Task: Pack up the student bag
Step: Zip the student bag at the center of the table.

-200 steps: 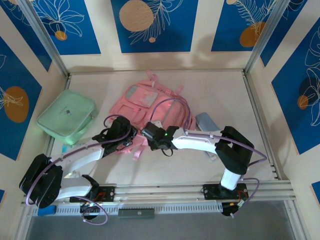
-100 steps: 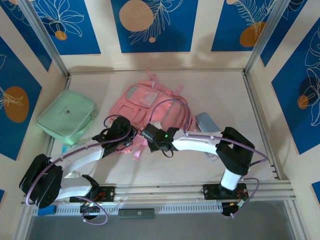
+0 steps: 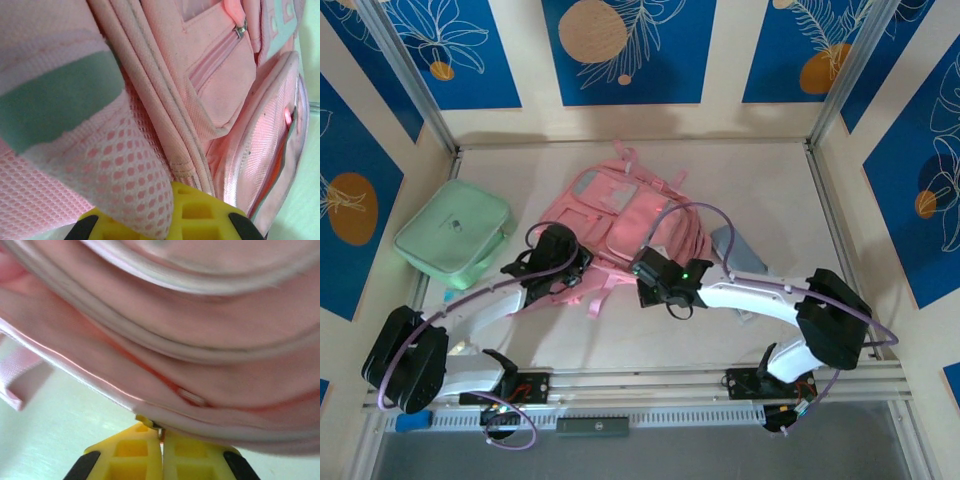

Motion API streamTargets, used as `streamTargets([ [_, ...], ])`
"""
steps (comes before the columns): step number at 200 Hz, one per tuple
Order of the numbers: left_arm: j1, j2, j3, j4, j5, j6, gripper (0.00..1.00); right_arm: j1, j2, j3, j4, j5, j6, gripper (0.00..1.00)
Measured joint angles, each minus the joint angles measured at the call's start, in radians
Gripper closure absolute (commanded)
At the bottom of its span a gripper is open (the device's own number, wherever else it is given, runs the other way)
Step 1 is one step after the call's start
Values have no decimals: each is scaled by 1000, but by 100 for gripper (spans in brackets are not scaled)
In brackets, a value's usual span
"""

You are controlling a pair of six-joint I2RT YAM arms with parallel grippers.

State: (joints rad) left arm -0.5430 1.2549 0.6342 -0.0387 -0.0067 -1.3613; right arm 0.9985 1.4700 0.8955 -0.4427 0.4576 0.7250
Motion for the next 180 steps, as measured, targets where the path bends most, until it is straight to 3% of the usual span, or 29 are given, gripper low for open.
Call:
streamTargets([
  [48, 23, 27, 21, -1, 23, 25, 100, -25, -13, -6, -14, -33, 0, 100],
  [129, 23, 30, 23, 0, 33, 28, 100, -80, 97, 64, -18, -39, -15, 79],
  [145, 23, 30, 23, 0, 33, 28, 100, -81, 107, 71, -16, -39, -15, 79],
  [180, 24, 30, 23, 1, 32, 28, 100, -79, 151, 100, -21, -17, -28, 90],
])
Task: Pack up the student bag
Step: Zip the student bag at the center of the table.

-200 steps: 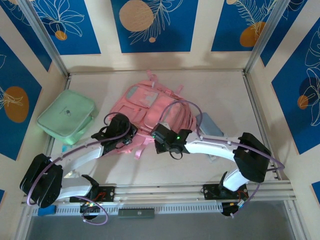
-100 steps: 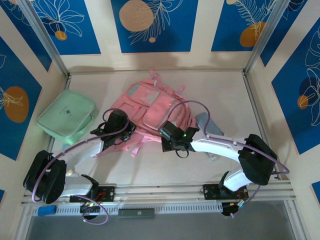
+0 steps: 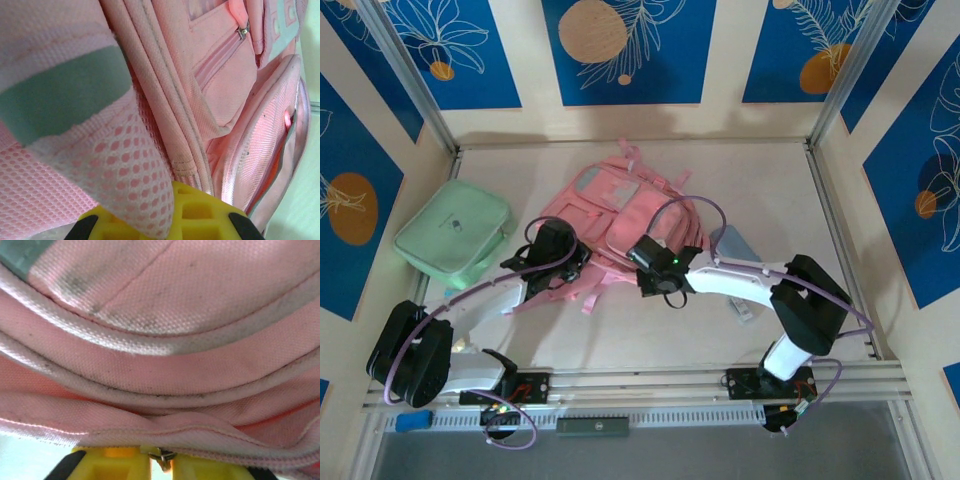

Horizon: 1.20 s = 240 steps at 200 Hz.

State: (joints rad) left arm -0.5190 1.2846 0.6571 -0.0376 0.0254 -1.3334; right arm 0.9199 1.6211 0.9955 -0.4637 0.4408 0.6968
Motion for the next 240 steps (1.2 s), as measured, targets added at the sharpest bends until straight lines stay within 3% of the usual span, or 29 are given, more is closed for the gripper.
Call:
streamTargets([
  [33, 0, 0, 0, 0, 0, 2, 100, 21, 3, 2, -7, 24, -26, 98],
  [69, 23, 42, 32, -9, 17, 37, 100, 24, -56, 2, -59, 26, -28, 100],
  [136, 180, 172, 195, -86, 170, 238, 100, 48, -157, -13, -113, 26, -43, 100],
  [164, 199, 237, 277, -117, 214, 326, 67, 71, -122, 33, -126, -28, -37, 100],
  [187, 206, 206, 254, -66, 222, 351, 50, 77, -60, 95, -130, -63, -18, 100],
  [205, 208, 128, 182, -32, 234, 348, 41, 86, -16, 128, -132, -68, -9, 100],
  [240, 148, -64, 1, 19, 221, 241, 36, 105, 14, 136, -131, -67, -3, 100],
])
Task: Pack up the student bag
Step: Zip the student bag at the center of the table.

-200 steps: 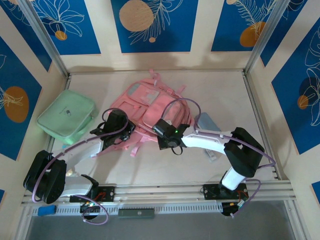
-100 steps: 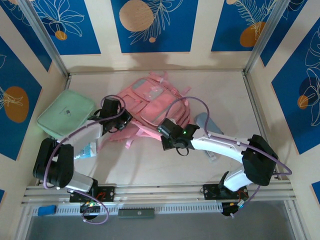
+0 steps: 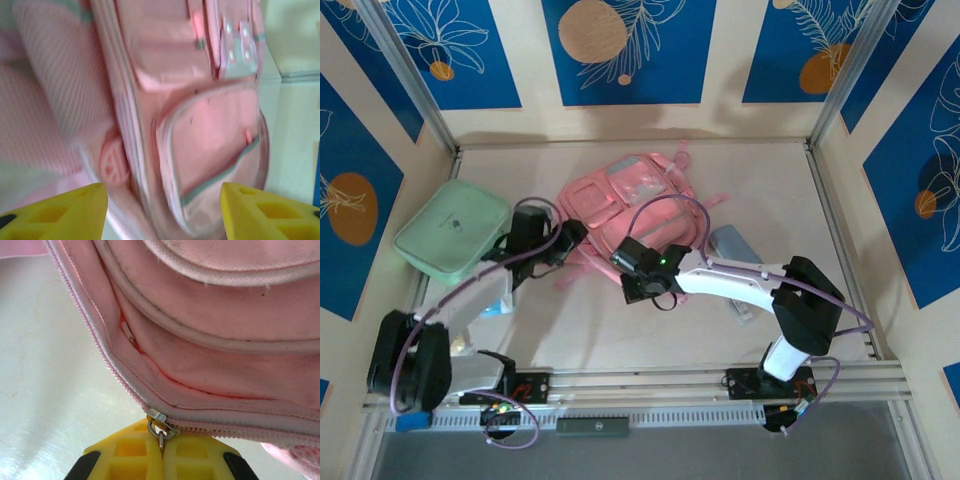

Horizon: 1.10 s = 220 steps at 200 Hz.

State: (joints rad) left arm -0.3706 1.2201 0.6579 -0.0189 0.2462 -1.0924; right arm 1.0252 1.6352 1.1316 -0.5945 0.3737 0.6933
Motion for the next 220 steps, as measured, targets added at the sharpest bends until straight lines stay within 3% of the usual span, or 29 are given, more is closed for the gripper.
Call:
streamTargets([
  [37, -242, -68, -149, 72, -122, -196, 34, 29, 23, 22, 2, 12, 22, 100],
  [56, -309, -40, -191, 159, -185, -293, 34, 47, 31, 23, 4, 31, 35, 100],
  [102, -341, 86, -199, 275, -282, -430, 44, 73, 49, 27, 8, 75, 51, 100],
  [169, -385, 145, -188, 349, -367, -472, 100, 95, 57, 41, 3, 114, 51, 100],
  [205, -367, 110, -201, 335, -365, -435, 100, 98, 51, 40, -8, 124, 52, 100],
  [220, -320, 66, -212, 305, -322, -393, 100, 102, 21, 17, -22, 136, 61, 100],
])
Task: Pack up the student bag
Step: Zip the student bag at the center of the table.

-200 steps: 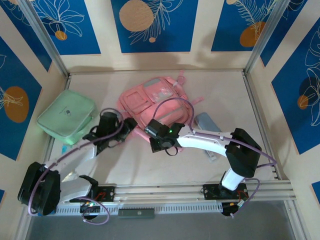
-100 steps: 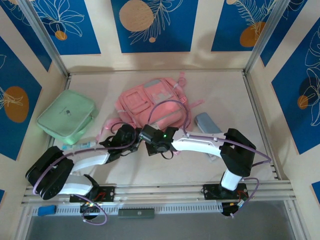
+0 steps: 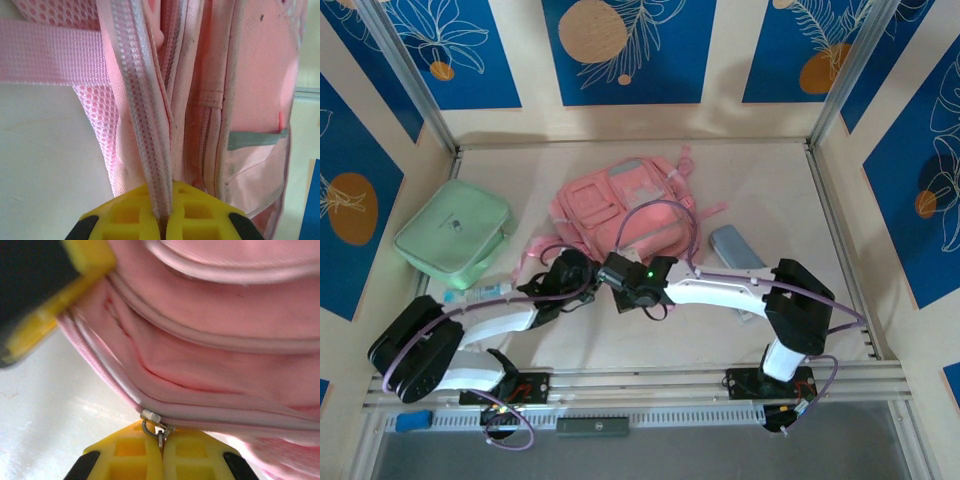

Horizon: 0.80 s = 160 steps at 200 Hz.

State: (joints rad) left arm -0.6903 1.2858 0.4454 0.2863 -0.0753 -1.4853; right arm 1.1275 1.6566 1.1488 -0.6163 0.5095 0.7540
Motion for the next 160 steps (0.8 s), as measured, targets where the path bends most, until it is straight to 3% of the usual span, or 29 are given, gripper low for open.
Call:
streamTargets([
  [38, 203, -102, -4, -118, 187, 143, 100, -28, -142, -119, -6, 5, 24, 100],
  [67, 315, -105, 42, -227, 285, 270, 100, -35, -161, -132, -23, -11, 23, 100],
  [91, 359, -76, 92, -280, 322, 355, 74, -5, -138, -88, -25, -28, 11, 100],
  [127, 377, -100, 103, -284, 334, 405, 44, -1, -62, -19, -29, -71, 8, 100],
  [160, 302, -308, -5, -281, 300, 322, 31, 6, -35, -14, -29, -84, 5, 100],
])
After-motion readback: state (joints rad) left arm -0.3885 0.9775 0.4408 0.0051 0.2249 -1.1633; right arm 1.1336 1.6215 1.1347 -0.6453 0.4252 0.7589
